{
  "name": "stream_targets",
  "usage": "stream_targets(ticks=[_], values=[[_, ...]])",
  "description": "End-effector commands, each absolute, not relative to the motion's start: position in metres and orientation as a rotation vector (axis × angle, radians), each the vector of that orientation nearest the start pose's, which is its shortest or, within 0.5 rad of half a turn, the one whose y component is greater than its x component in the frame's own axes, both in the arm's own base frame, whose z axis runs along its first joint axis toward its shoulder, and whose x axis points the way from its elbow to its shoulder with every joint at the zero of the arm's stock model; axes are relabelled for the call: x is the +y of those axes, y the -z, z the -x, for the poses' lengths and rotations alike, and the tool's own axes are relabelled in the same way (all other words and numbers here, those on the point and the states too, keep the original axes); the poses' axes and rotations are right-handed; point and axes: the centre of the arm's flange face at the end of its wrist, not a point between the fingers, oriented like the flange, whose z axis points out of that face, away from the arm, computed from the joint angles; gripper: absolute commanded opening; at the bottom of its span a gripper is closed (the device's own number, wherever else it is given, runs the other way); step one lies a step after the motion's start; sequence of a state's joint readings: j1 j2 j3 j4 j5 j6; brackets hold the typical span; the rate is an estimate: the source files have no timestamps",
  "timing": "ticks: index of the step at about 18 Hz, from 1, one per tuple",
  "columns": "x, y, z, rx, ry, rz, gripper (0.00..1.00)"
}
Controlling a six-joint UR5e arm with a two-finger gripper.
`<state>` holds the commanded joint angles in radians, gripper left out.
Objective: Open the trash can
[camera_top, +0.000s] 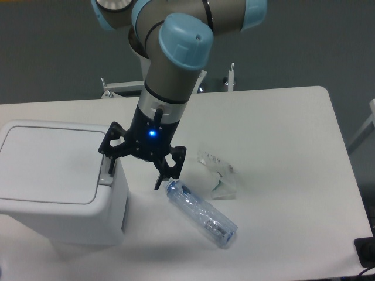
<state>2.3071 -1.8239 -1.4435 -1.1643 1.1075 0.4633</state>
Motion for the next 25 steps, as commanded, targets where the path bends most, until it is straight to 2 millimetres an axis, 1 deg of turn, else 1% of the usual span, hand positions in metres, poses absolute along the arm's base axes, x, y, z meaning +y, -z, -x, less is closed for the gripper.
stream_targets(ticks=[5, 8, 10, 11, 12, 14, 15, 18, 19, 21, 22, 25], values=[[0.577, -0.465, 0.283, -0.271, 0.305, 2.626, 1.0], [0.577, -0.474, 0.282, -0.266, 0.293, 2.614, 1.0], [0.576, -0.488, 0.286, -0.264, 0.272, 2.595, 1.0], [0.573, -0.496, 0.295, -0.275, 0.253, 2.581, 1.0], [0.569, -0.499, 0.305, -0.292, 0.242, 2.574, 1.0], [0.561, -0.501, 0.324, -0.316, 0.223, 2.565, 1.0], [0.551, -0.499, 0.344, -0.354, 0.209, 2.56, 1.0], [0.522, -0.497, 0.388, -0.441, 0.151, 2.524, 1.0], [0.507, -0.496, 0.411, -0.47, 0.118, 2.51, 1.0], [0.487, -0.489, 0.44, -0.459, 0.083, 2.517, 1.0], [0.478, -0.482, 0.455, -0.442, 0.068, 2.525, 1.0], [0.449, -0.454, 0.5, -0.405, 0.044, 2.556, 1.0]])
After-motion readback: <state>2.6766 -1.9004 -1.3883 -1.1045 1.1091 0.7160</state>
